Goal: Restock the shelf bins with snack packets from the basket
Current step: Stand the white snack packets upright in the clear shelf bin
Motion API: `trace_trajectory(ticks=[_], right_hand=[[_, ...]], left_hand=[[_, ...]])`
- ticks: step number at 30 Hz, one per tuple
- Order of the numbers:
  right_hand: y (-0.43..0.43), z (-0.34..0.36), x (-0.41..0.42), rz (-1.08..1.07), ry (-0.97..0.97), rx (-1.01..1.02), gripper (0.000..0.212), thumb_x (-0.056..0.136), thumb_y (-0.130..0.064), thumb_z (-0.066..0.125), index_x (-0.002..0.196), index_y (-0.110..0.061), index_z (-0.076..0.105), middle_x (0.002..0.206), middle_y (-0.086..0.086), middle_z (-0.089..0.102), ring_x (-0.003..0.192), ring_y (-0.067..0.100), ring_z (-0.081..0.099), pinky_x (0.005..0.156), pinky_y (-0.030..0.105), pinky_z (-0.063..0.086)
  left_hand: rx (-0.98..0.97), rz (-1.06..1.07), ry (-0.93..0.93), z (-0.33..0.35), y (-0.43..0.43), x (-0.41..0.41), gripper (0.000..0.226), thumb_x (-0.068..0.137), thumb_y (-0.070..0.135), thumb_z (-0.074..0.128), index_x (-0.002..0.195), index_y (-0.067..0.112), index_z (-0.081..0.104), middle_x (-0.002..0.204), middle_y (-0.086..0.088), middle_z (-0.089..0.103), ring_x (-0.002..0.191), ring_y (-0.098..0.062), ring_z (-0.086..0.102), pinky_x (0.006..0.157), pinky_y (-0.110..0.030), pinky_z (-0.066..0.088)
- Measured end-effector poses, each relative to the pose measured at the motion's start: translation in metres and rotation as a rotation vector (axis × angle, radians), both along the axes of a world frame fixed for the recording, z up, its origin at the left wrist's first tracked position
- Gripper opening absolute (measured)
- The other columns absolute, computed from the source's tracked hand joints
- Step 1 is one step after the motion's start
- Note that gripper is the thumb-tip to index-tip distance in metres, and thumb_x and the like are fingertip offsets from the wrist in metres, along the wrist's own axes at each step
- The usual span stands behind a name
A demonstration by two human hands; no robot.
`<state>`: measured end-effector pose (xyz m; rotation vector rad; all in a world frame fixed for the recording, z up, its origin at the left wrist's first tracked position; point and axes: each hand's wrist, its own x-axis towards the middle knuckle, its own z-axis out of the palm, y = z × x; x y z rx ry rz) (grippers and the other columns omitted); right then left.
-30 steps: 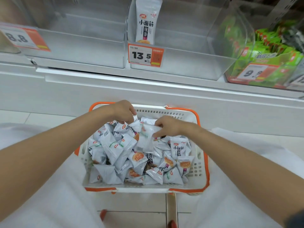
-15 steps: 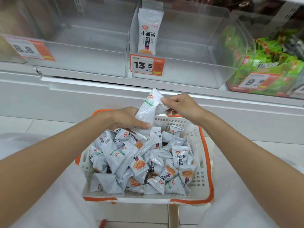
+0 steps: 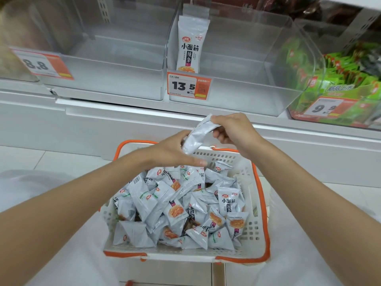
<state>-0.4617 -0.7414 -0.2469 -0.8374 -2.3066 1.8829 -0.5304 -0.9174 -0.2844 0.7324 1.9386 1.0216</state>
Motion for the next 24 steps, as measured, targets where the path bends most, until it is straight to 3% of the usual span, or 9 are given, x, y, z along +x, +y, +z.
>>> trace_trajectory(ticks=[3, 6, 8, 10, 14, 20, 24], right_hand=[[-0.009, 0.006, -0.005, 0.007, 0.017, -0.017, 0.035, 0.097, -0.024, 0.05, 0.071, -0.009, 0.067, 0.057, 0.002, 0.059, 0.049, 0.014, 0.047, 0.052, 0.026, 0.039], [-0.001, 0.008, -0.009, -0.021, 0.16, 0.217, 0.025, 0.1, -0.034, 0.046, 0.085, -0.018, 0.061, 0.082, -0.005, 0.062, 0.075, 0.011, 0.057, 0.073, 0.029, 0.044], [0.0, 0.005, -0.009, 0.091, 0.25, 0.444, 0.03, 0.101, -0.034, 0.047, 0.076, -0.02, 0.059, 0.082, -0.006, 0.059, 0.08, 0.009, 0.054, 0.074, 0.025, 0.041], [-0.003, -0.002, -0.009, 0.113, 0.28, 0.553, 0.047, 0.099, -0.035, 0.051, 0.056, -0.016, 0.051, 0.062, -0.003, 0.049, 0.061, 0.011, 0.044, 0.062, 0.026, 0.035], [-0.004, -0.009, -0.01, 0.043, 0.315, 0.63, 0.06, 0.097, -0.038, 0.056, 0.05, -0.002, 0.045, 0.044, 0.011, 0.039, 0.043, 0.016, 0.032, 0.048, 0.031, 0.029], [0.004, -0.009, -0.016, -0.171, 0.347, 0.684, 0.061, 0.095, -0.032, 0.057, 0.045, -0.006, 0.033, 0.042, 0.007, 0.029, 0.045, 0.019, 0.025, 0.049, 0.038, 0.029], [0.008, 0.001, -0.017, -0.164, 0.324, 0.558, 0.06, 0.096, -0.037, 0.057, 0.053, 0.004, 0.047, 0.047, 0.004, 0.042, 0.047, 0.016, 0.036, 0.053, 0.031, 0.034]], left_hand=[[0.012, 0.011, -0.022, -0.006, 0.005, 0.003, 0.055, 0.081, 0.007, 0.073, 0.124, 0.025, 0.046, 0.112, -0.002, 0.06, 0.079, -0.007, 0.06, 0.06, -0.019, 0.05], [0.007, 0.008, -0.274, 0.0, 0.002, -0.003, 0.045, 0.088, -0.005, 0.062, 0.125, 0.018, 0.048, 0.124, -0.009, 0.062, 0.106, -0.023, 0.067, 0.08, -0.034, 0.059], [0.009, -0.03, -0.417, 0.007, 0.0, -0.003, 0.041, 0.088, -0.01, 0.058, 0.124, 0.01, 0.052, 0.125, -0.012, 0.065, 0.111, -0.026, 0.066, 0.093, -0.046, 0.054], [0.01, -0.07, -0.49, 0.012, -0.001, -0.001, 0.038, 0.087, -0.003, 0.064, 0.122, 0.006, 0.054, 0.123, -0.014, 0.067, 0.111, -0.029, 0.066, 0.097, -0.051, 0.05], [0.005, -0.136, -0.536, 0.021, -0.001, 0.004, 0.043, 0.087, 0.037, 0.059, 0.121, 0.012, 0.055, 0.111, -0.007, 0.072, 0.104, -0.023, 0.069, 0.089, -0.041, 0.057], [0.065, -0.154, -0.609, 0.029, 0.003, 0.006, 0.043, 0.095, 0.035, 0.049, 0.13, 0.01, 0.049, 0.123, -0.011, 0.067, 0.11, -0.029, 0.066, 0.086, -0.04, 0.058], [0.062, -0.135, -0.619, 0.031, 0.001, 0.002, 0.046, 0.096, 0.035, 0.048, 0.133, 0.008, 0.048, 0.124, -0.011, 0.066, 0.114, -0.03, 0.064, 0.093, -0.044, 0.053]])
